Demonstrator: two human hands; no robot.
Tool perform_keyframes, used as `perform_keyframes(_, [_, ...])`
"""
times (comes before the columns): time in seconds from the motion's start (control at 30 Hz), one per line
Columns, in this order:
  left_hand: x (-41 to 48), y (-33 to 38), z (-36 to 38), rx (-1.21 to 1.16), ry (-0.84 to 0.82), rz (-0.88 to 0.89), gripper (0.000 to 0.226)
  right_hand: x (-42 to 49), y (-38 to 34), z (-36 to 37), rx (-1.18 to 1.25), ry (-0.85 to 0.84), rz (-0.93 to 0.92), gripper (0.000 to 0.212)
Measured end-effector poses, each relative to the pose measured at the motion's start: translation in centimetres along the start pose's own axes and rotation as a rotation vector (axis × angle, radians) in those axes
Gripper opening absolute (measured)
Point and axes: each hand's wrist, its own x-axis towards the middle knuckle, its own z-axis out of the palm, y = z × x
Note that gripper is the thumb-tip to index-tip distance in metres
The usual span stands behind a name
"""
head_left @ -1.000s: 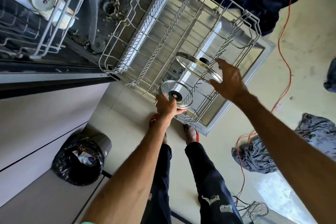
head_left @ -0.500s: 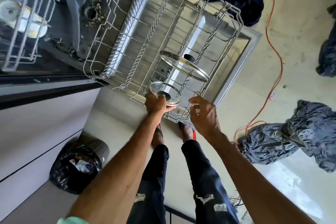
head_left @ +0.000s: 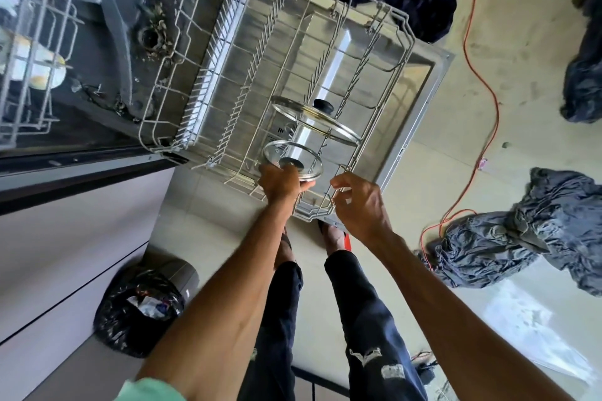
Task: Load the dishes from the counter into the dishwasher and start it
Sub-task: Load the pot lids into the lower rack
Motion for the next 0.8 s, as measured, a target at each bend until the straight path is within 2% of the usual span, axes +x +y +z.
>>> perform_keyframes(0.13, [3.7, -1.2, 1.6, 0.169, -0.029, -0.014, 0.079, 0.5, 0.5, -0.5, 0.001, 0.005, -0.001, 0.029])
perform_keyframes(0.3, [2.0, 1.4, 2.2, 0.052, -0.150, -0.105, 0.038, 1.1, 1.0, -1.2, -0.031, -0.005, 0.008, 0.028])
perform_keyframes(0.43, [2.0, 2.2, 2.0, 0.010, -0.265, -0.207, 0.048, 1.8, 1.4, -1.2, -0.028, -0.003, 0.018, 0.028])
perform_keyframes(0.53, [2.3, 2.7, 1.5, -0.018, -0.349, -0.267, 0.041, 2.2, 1.0, -1.0, -0.031, -0.004, 0.026, 0.028])
perform_keyframes(0.63, [2.0, 2.7, 0.7, -0.055, -0.411, -0.251, 0.039, 2.5, 0.1, -0.9, -0.048, -0.036, 0.026, 0.027])
perform_keyframes(0.8, [0.8, 2.1, -0.3, -0.051, -0.386, -0.180, 0.039, 2.4, -0.8, -0.8, -0.060, -0.063, 0.003, 0.027])
